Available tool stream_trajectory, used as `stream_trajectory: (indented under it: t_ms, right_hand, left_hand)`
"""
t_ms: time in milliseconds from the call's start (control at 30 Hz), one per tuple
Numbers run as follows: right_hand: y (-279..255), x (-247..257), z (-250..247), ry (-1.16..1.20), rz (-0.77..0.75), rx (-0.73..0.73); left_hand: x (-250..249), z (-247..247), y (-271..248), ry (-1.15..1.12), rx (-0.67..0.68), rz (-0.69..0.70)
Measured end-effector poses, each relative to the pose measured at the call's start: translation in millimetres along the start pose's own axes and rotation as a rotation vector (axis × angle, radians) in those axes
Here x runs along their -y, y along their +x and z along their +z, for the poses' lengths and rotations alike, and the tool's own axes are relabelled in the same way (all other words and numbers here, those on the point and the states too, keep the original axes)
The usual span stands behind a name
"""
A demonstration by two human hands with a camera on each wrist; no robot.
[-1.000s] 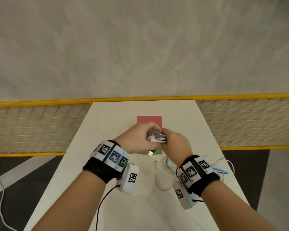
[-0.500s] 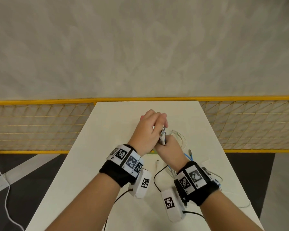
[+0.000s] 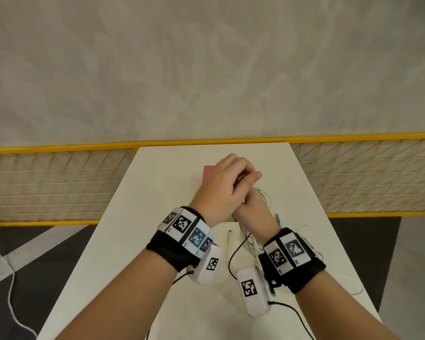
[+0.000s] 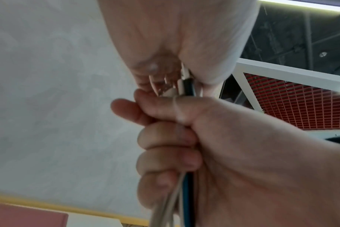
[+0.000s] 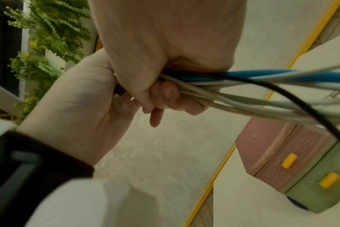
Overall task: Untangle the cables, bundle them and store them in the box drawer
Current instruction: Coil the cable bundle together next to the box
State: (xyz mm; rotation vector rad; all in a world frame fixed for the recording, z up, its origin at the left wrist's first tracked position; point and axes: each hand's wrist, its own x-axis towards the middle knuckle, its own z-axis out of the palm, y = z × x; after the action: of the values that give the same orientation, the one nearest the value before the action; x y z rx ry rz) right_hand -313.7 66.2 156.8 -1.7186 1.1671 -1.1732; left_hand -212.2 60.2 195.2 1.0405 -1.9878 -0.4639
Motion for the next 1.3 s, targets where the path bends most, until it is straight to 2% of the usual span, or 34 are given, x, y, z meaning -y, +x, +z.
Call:
stream_trajectory:
  t_ms: [67, 100, 167, 267, 300, 333, 367, 400, 467, 500, 567, 600, 667, 767, 800, 867, 900, 967, 1033, 1067, 1133, 1233, 1300]
  right_hand:
    - [2, 2, 0, -0.022, -0.029, -0.034]
    - [3, 1, 2, -0.017, -0.045, -0.050]
    - [3, -3, 3, 0.088, 0.018, -0.008]
    - [5, -9, 7, -0.048, 0.069, 0.028]
    - [6, -6, 9, -0.106, 0.021, -0.017]
    - [8, 0, 12, -0.146, -0.074, -0.128]
    - [8, 10, 15, -0.153, -0.107, -0.196]
    - [8, 14, 16, -0.135, -0.155, -0.186]
    - [6, 16, 10, -0.202, -0.215, -0.096]
    - [4, 10, 6, -0.220, -0.178, -0.066]
    - [-2, -1, -2, -0.087, -0.012, 0.197]
    - [-5, -4, -8, -0.083, 0.001, 0.251]
    - [-10, -11, -14, -0.102, -0.014, 0.311]
    - [-12, -16, -27, -0.259, -0.037, 0.323]
    - [-11, -19, -31, -0.309, -0.026, 0.328]
    - [-6, -23, -36, -0.403, 0.019, 0.337]
    - [-4, -24, -38, -0.458, 0.006, 0.351]
    - [3, -22, -37, -0.526, -0.066, 0.426]
    - [9, -14, -34, -0.613, -0.102, 0.536]
    - [12, -10, -34, -0.663, -0.080, 0.551]
    - [18, -2, -42, -0.665, -0.093, 0.551]
    - [23, 2, -58, -0.583, -0.101, 0.557]
    - [27, -2, -70, -0.507, -0.053, 0.498]
  left_hand:
    - [-1, 3, -2, -0.058, -0.048, 0.036]
    - [-1, 5, -2, -0.055, -0.030, 0.048]
    - [1, 5, -2, -0.010, 0.034, 0.062]
    - [4, 3, 1, 0.049, 0.073, 0.052]
    - [5, 3, 2, 0.076, 0.079, 0.065]
    - [6, 3, 2, 0.120, 0.087, 0.088]
    - [7, 4, 2, 0.161, 0.093, 0.113]
    - [8, 5, 2, 0.182, 0.093, 0.126]
    - [9, 6, 4, 0.158, 0.065, 0.111]
    - [10, 5, 5, 0.134, 0.032, 0.088]
    - [13, -1, 8, 0.072, -0.062, 0.008]
    - [14, -5, 10, 0.030, -0.111, -0.049]
    - [23, -15, 13, -0.051, -0.159, -0.208]
    - [34, -29, 14, -0.139, -0.129, -0.431]
    - [38, -32, 13, -0.064, -0.160, -0.428]
    - [34, -37, 10, 0.123, -0.217, -0.260]
    - [28, -37, 8, 0.151, -0.159, -0.130]
    - [15, -27, 5, 0.164, 0.147, 0.031]
    - [6, -11, 0, 0.232, 0.481, -0.017]
    - [7, -5, -2, 0.252, 0.570, -0.070]
    - [16, 2, -4, 0.239, 0.603, -0.156]
    - [30, 4, -4, 0.172, 0.545, -0.226]
    - [37, -3, -3, 0.249, 0.489, -0.243]
